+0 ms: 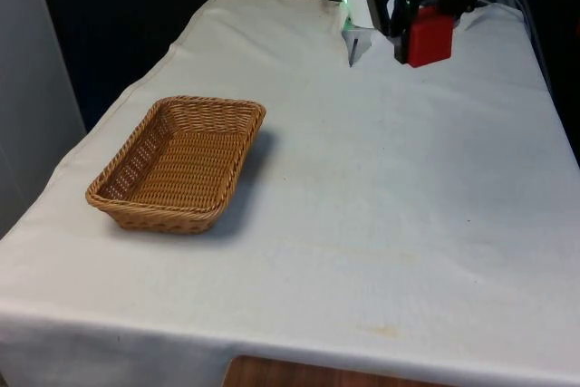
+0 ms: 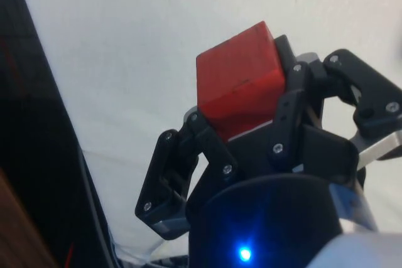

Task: Pick up the cube and place it into the basket.

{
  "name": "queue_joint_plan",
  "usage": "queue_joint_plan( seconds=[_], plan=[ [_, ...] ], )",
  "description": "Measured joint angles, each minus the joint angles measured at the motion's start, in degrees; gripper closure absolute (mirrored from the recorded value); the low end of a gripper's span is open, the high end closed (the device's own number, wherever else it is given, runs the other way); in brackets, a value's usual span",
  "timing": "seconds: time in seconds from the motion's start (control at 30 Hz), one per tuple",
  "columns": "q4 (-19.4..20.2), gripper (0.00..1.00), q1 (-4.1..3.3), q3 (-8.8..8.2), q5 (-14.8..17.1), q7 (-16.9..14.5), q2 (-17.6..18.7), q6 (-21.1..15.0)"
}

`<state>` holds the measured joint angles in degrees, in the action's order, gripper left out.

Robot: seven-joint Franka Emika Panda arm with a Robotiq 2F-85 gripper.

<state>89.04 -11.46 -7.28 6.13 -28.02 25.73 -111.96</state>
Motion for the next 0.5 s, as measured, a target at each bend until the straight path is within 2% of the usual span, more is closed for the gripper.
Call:
queue_joint_plan(
  seconds=[0.3, 0.5],
  plan=[
    [0.6, 0.98, 0.52, -0.40, 0.2, 0.0, -2.3, 1.9],
    [0.6, 0.98, 0.57, -0.69, 0.3, 0.8, -2.6, 2.1]
  ],
)
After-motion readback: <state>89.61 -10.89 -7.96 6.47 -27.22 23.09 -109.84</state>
